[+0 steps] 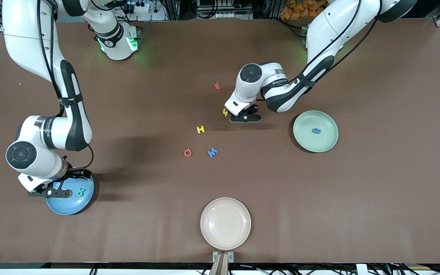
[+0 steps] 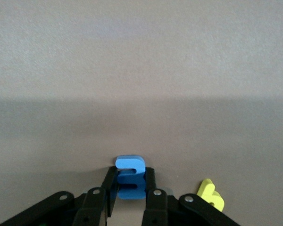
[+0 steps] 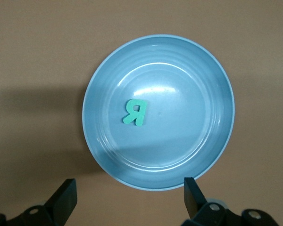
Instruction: Sort uppercase to blue plate, lowercase to green plate
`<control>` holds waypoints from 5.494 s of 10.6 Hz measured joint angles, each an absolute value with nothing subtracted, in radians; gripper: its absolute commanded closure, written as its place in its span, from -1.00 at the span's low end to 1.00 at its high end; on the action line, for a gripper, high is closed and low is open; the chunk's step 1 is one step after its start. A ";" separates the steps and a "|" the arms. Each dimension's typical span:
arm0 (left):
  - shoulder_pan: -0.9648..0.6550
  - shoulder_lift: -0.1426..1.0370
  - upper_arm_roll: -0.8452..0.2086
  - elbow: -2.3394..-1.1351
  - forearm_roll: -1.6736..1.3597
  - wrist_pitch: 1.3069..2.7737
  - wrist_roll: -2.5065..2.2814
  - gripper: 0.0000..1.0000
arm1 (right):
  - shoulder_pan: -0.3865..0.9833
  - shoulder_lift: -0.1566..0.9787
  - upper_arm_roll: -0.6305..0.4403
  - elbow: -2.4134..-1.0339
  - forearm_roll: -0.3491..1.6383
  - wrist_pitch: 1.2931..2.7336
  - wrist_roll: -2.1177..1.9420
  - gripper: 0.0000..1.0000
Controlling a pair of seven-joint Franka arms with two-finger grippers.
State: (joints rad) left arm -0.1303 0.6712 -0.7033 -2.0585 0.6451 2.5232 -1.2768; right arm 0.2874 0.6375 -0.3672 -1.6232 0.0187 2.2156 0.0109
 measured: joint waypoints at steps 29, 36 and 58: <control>-0.054 0.341 -0.291 -2.114 0.041 2.203 -0.243 0.67 | 0.677 0.476 -0.336 -1.847 0.317 2.342 0.094 -1.00; -0.056 0.342 -0.273 -2.203 0.041 2.297 -0.218 -0.55 | 0.789 0.704 -0.333 -1.640 0.318 2.361 0.480 -1.00; -0.104 0.431 -0.487 -1.862 -0.029 2.260 -0.798 -0.47 | 0.833 0.780 -0.295 -1.635 0.329 2.391 0.720 1.00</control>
State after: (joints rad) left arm -0.1041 0.4312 -0.4866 -1.8622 -0.0293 2.2600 -0.7979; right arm 0.8333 0.7802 -0.2946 -1.6348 0.3294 2.3914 0.7200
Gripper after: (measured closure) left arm 0.264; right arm 0.414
